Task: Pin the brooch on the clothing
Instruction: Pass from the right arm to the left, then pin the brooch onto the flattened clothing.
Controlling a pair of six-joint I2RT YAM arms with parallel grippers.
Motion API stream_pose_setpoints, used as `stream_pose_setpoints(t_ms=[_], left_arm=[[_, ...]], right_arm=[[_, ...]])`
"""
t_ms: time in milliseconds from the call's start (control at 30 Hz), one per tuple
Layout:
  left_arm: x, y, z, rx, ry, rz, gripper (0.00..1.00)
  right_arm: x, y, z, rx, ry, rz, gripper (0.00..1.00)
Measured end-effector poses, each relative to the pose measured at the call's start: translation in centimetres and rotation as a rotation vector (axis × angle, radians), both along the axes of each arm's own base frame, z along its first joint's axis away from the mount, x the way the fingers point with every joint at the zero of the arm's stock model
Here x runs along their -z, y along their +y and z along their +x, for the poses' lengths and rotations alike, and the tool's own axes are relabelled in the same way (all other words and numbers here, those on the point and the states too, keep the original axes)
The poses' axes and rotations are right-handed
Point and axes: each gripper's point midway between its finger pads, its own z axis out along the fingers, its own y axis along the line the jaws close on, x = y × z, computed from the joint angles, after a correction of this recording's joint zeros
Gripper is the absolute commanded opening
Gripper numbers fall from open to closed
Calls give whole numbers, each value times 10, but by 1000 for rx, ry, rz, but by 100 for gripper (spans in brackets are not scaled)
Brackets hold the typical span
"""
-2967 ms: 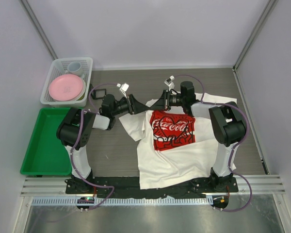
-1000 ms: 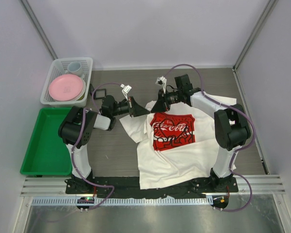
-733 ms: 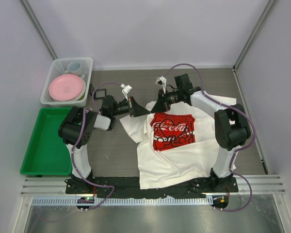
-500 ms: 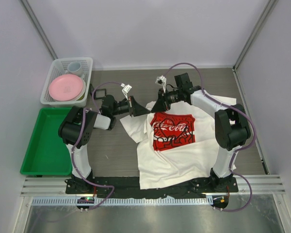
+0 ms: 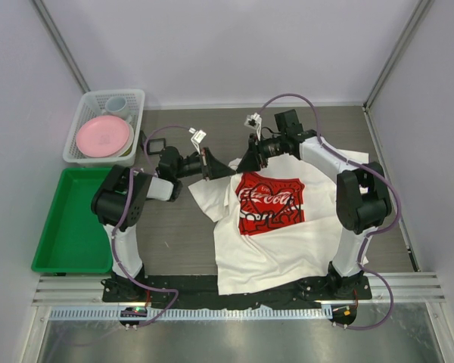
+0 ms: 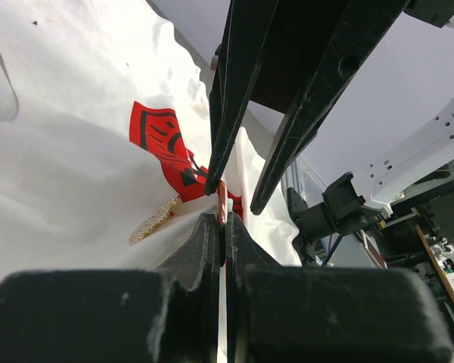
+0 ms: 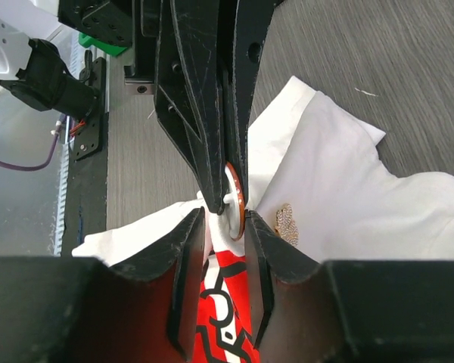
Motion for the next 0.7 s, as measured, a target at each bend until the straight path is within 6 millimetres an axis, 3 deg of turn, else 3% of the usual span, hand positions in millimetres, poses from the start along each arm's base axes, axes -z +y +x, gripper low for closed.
stream_pose_setpoints(t_ms=[133, 433, 700], left_arm=[[0, -1, -1, 2, -1, 0, 0], [3, -1, 0, 1, 12, 7, 0], [3, -1, 0, 2, 9, 7, 0]], right_arm=[[-6, -2, 2, -6, 3, 21, 35], [-24, -7, 13, -28, 3, 80, 50], [-11, -7, 13, -115, -14, 20, 48]])
